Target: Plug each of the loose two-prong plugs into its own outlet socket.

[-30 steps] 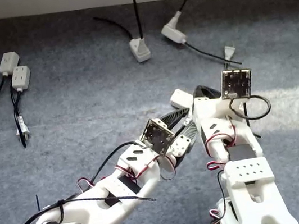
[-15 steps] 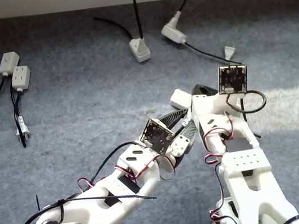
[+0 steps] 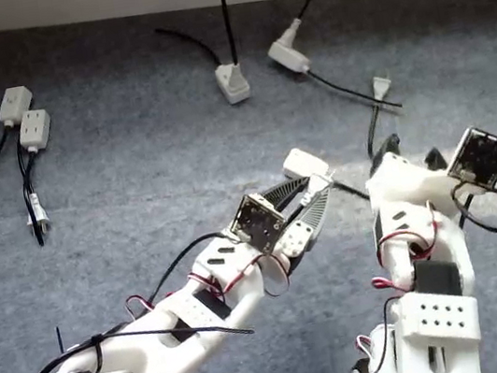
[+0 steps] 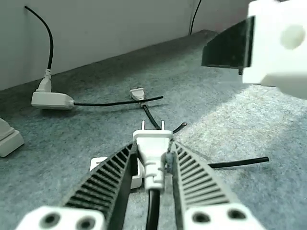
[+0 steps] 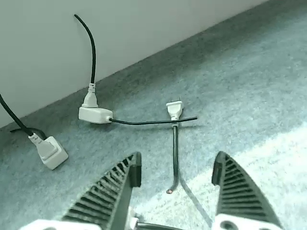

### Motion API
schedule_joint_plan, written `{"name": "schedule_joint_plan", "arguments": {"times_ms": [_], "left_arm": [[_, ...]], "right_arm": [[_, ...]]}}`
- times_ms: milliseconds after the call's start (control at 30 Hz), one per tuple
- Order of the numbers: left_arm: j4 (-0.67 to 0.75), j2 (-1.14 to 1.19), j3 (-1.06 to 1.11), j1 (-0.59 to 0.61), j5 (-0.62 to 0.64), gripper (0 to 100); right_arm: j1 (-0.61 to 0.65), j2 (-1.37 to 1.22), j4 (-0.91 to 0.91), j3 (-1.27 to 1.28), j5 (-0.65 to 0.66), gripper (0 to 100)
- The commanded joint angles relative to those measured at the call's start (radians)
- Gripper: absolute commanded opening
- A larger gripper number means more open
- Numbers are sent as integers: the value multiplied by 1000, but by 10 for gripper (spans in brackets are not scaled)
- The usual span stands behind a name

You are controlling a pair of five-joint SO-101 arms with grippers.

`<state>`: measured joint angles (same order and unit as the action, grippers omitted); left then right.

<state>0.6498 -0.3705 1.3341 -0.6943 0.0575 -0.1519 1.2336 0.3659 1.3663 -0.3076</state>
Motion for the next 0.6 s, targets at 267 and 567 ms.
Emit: {"name": "schedule_joint_plan", "arguments": {"times_ms": [267,567], "left_arm": [[-674,-33,-341,127,38,6],[-922,-28,-582,234,-215,6]], "right_arm": [[-53,314,-82,404,-17,260],[-47,392,-68,447,-17,260]]}}
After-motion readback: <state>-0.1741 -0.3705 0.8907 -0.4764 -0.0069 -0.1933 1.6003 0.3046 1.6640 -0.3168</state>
